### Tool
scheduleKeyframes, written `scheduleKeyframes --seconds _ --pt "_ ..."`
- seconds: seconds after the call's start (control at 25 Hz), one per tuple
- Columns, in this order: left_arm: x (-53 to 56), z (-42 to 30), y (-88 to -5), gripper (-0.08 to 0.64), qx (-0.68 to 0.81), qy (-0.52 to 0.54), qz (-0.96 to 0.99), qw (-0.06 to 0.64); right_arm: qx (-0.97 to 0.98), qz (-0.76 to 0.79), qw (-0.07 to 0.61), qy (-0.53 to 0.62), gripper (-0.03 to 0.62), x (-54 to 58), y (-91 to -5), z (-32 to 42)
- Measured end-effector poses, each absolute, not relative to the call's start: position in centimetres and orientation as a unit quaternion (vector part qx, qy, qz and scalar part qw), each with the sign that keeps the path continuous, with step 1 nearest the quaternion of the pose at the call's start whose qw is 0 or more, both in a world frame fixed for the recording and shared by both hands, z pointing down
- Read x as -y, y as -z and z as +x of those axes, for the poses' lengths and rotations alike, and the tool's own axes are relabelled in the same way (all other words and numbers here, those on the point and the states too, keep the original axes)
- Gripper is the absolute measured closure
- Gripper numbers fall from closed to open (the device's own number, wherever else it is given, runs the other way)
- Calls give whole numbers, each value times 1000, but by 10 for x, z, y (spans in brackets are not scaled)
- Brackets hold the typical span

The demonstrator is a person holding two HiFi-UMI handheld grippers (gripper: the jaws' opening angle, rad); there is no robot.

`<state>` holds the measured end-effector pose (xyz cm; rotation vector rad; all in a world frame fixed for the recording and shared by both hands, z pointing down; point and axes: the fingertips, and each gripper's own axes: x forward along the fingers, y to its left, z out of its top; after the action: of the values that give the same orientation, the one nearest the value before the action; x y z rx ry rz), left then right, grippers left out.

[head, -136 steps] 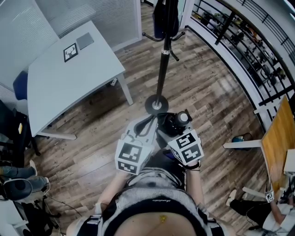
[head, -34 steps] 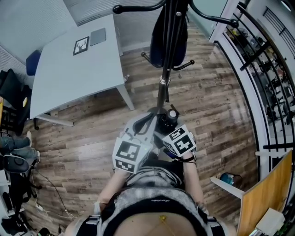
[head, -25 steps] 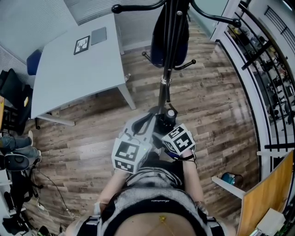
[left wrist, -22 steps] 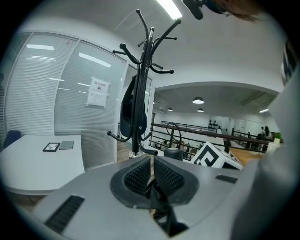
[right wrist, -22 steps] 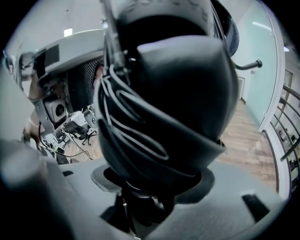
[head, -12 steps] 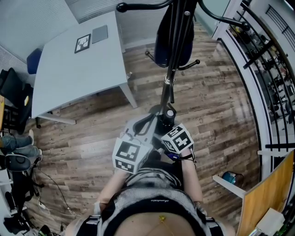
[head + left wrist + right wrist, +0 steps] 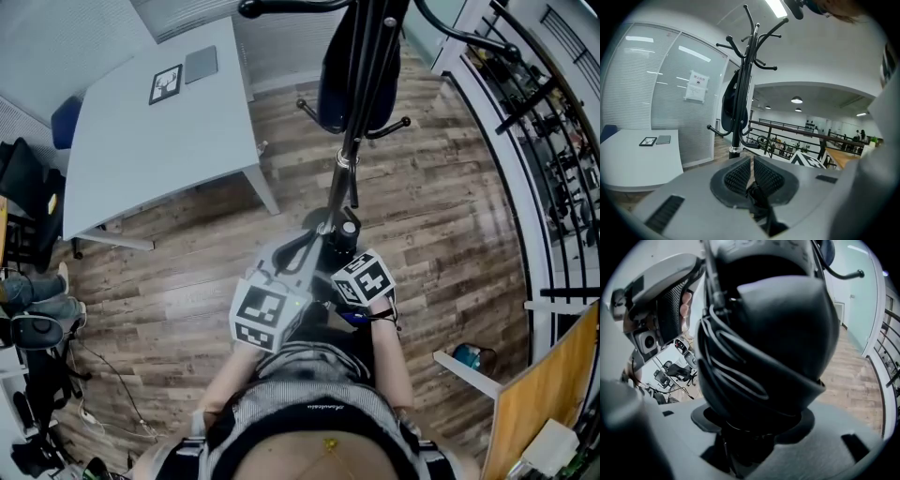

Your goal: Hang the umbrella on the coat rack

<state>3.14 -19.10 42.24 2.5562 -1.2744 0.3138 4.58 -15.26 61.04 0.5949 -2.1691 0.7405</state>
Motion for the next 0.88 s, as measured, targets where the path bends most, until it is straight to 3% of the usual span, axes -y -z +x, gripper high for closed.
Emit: scheduleKeyframes --seconds 0.88 --pt "205 42 -415 538 433 -109 883 142 836 230 391 -310 311 156 -626 59"
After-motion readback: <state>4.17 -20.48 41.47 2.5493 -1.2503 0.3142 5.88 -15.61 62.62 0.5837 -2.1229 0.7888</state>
